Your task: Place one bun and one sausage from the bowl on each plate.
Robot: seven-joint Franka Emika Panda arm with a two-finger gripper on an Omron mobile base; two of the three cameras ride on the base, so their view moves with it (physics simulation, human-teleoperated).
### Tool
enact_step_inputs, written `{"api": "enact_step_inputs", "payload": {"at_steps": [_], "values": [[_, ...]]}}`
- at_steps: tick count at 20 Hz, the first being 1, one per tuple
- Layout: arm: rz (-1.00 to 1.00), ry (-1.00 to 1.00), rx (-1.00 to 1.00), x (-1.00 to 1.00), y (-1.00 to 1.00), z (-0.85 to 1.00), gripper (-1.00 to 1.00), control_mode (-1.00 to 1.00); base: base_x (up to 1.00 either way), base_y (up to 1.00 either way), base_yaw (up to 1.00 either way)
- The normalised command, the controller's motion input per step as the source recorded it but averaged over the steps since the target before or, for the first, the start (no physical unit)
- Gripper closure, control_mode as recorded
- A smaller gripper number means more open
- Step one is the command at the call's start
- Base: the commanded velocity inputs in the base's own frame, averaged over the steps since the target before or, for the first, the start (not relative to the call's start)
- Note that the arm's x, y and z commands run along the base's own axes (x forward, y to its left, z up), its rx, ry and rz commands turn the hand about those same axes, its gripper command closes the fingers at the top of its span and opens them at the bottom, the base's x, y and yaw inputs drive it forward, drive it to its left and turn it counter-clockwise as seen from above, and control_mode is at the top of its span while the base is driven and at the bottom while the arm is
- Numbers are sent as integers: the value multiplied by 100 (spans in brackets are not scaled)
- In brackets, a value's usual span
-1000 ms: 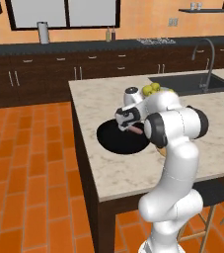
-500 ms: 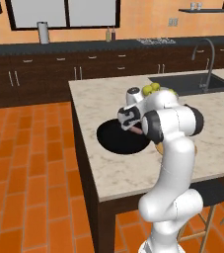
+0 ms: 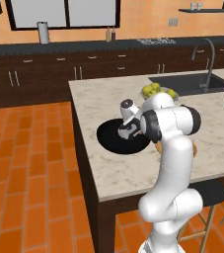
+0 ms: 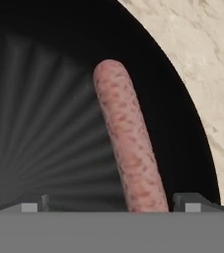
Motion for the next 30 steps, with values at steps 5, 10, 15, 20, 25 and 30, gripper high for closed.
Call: {"api": "enact_step_inputs", "payload": {"at_steps": [5, 10, 15, 20, 25, 30], "values": [[0, 0, 0, 37, 0, 0, -100, -100, 0, 0, 0], [1, 0, 0, 43, -6, -6, -100, -100, 0, 0, 0], [0, 0, 0, 16, -23, -21, -100, -100, 0, 0, 0], [1, -4, -1, -3, -31, -39, -100, -100, 0, 0, 0], [1, -4, -5, -6, -40, -32, -100, -100, 0, 0, 0], [0, 0, -4, 0, -16, -26, -100, -100, 0, 0, 0]]}}
